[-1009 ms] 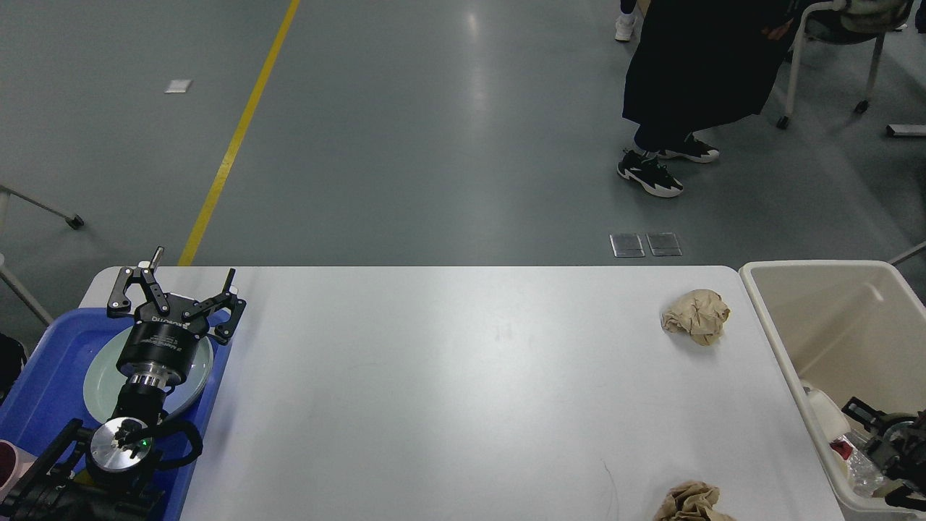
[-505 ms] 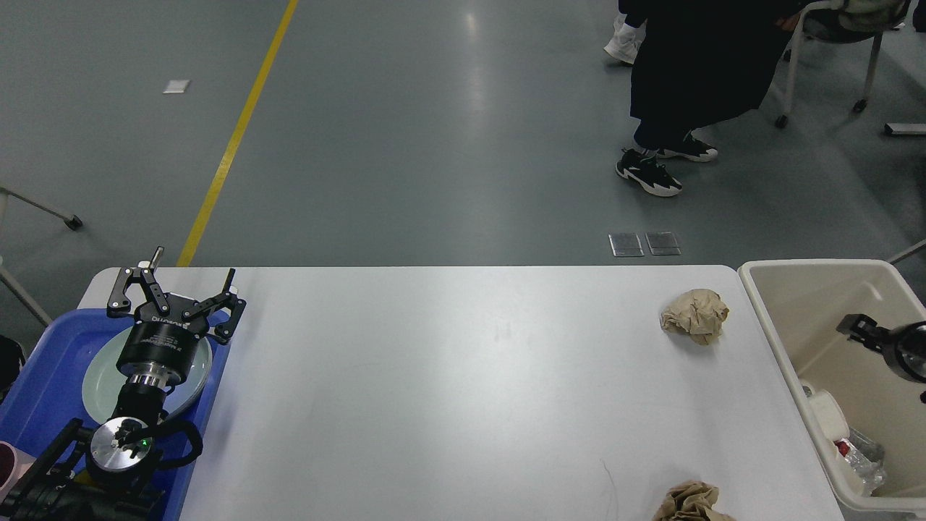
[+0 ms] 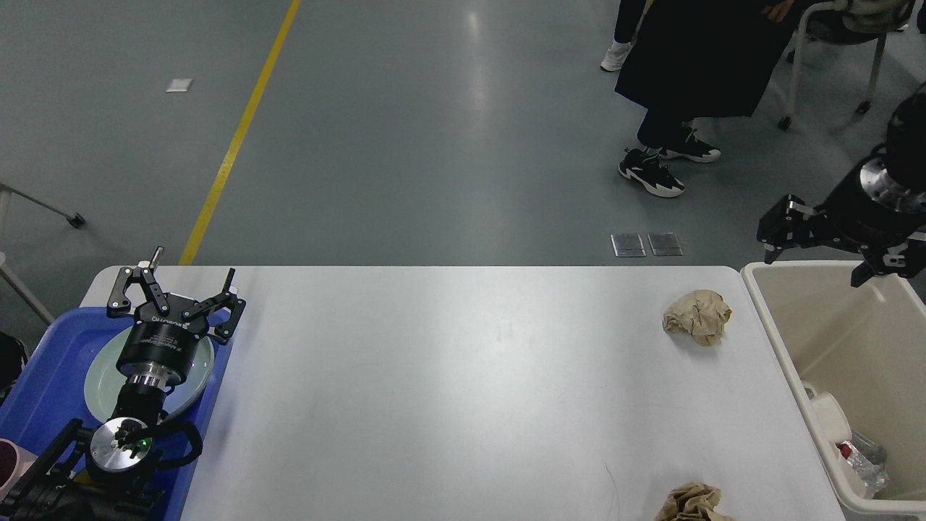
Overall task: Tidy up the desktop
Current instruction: 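Raise the right gripper and move it over the crumpled brown paper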
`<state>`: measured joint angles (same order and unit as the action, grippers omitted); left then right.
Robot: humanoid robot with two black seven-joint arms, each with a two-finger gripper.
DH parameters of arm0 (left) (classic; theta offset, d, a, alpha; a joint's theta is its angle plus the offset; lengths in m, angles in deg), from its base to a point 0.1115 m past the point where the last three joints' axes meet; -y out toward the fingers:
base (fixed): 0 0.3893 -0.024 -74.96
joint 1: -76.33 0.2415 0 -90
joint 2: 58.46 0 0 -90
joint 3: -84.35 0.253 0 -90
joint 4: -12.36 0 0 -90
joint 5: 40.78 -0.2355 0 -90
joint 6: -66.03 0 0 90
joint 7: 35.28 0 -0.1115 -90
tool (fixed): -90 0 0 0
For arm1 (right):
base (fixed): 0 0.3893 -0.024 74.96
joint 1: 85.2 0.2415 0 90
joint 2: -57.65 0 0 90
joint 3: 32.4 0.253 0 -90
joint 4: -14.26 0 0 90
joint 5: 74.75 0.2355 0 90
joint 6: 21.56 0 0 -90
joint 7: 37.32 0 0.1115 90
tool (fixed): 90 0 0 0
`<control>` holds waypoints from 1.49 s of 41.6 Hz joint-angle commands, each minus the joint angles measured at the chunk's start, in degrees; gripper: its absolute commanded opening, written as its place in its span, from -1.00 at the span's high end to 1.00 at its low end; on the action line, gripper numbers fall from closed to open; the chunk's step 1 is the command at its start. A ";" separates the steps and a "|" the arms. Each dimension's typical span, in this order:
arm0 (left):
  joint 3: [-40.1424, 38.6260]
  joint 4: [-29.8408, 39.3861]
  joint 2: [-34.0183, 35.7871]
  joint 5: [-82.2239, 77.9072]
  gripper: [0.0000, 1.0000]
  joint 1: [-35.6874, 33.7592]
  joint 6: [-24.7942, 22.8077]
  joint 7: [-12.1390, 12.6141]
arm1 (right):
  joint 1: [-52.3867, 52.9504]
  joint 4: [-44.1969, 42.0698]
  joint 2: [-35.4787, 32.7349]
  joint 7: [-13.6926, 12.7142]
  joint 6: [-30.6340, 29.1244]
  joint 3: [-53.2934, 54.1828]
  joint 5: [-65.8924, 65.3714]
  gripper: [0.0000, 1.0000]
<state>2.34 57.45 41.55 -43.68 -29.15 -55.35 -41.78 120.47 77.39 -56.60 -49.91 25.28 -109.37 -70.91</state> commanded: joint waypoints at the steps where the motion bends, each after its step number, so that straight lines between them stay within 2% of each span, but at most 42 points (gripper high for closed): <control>1: 0.00 0.00 0.00 0.00 -0.93 0.00 0.00 0.00 | 11.40 9.36 0.96 -0.32 -4.04 0.86 0.20 -1.00; 2: 0.00 0.00 0.00 0.00 -0.93 0.09 0.00 0.00 | 16.29 15.64 1.13 -0.32 -3.95 2.16 0.20 -1.00; 4: 0.00 0.00 0.00 0.00 -0.93 0.00 0.00 0.00 | 18.97 19.20 1.57 -0.32 -3.95 3.31 0.20 -1.00; 15: 0.00 0.00 0.00 0.00 -0.93 0.01 0.00 0.00 | 27.94 30.82 4.47 -0.32 -3.51 5.69 1.08 -1.00; 41: 0.00 0.00 0.00 0.00 -0.93 0.00 0.00 0.00 | 26.28 30.82 5.09 -0.32 -3.42 6.83 5.30 -1.00; 48: 0.00 0.00 0.00 0.00 -0.93 0.00 0.00 0.00 | 24.69 30.73 6.23 -1.72 -2.02 6.83 4.68 -1.00; 51: 0.00 0.00 0.00 0.00 -0.93 0.00 -0.09 0.09 | 22.24 29.16 6.50 -2.96 -0.44 7.10 3.90 -1.00; 56: 0.00 0.00 0.00 0.00 -0.93 0.00 -0.09 0.09 | 18.89 25.81 7.29 -3.14 0.45 7.53 1.96 -1.00; 62: 0.00 0.00 0.00 0.00 -0.93 0.01 -0.09 0.09 | 14.25 29.50 7.37 -3.14 0.36 9.73 2.05 -1.00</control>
<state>2.34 57.45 41.55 -43.68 -29.15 -55.43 -41.67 139.11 104.00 -49.51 -53.00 25.65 -101.70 -68.79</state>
